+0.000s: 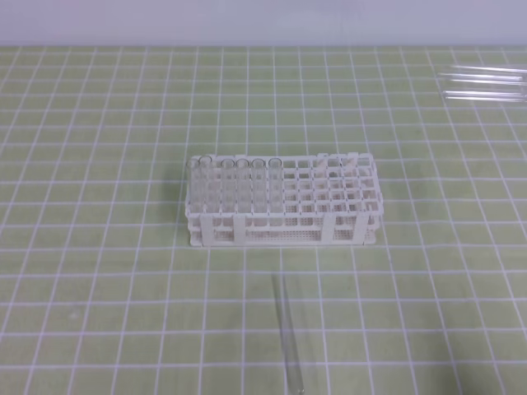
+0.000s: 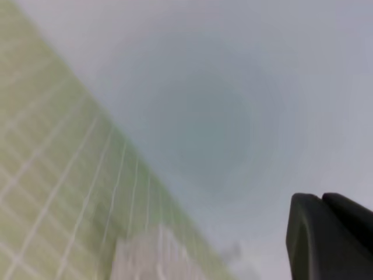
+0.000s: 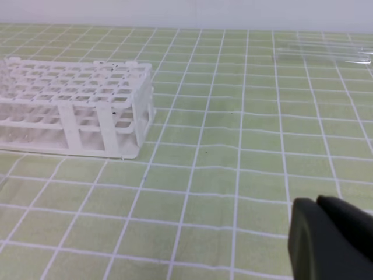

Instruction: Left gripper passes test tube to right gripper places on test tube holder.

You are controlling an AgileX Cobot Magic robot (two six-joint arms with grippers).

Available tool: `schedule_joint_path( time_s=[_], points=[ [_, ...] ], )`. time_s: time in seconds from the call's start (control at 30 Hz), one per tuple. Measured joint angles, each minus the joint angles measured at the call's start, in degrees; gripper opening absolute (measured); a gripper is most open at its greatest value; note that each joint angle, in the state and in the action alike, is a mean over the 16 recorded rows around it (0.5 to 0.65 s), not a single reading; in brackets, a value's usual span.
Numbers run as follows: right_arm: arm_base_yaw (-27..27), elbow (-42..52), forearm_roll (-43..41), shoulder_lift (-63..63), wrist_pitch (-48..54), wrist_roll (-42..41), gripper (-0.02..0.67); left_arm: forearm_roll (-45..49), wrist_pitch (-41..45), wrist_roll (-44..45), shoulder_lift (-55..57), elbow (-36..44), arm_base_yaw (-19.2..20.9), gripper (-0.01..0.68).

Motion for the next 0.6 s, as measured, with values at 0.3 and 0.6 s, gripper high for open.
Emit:
schedule_joint_path(
  time_s=[0.3,0.6],
  points=[
    [0.0,0.0,0.0,0.0,0.0,-0.1,-0.018,-2.0,29.1,13.0,12.3,-17.9,-2.2,-0.001],
    [0.0,0.0,0.0,0.0,0.0,-0.1,-0.018,-7.2,49.8,32.7,37.7,-36.7,-3.4,0.000]
  ],
)
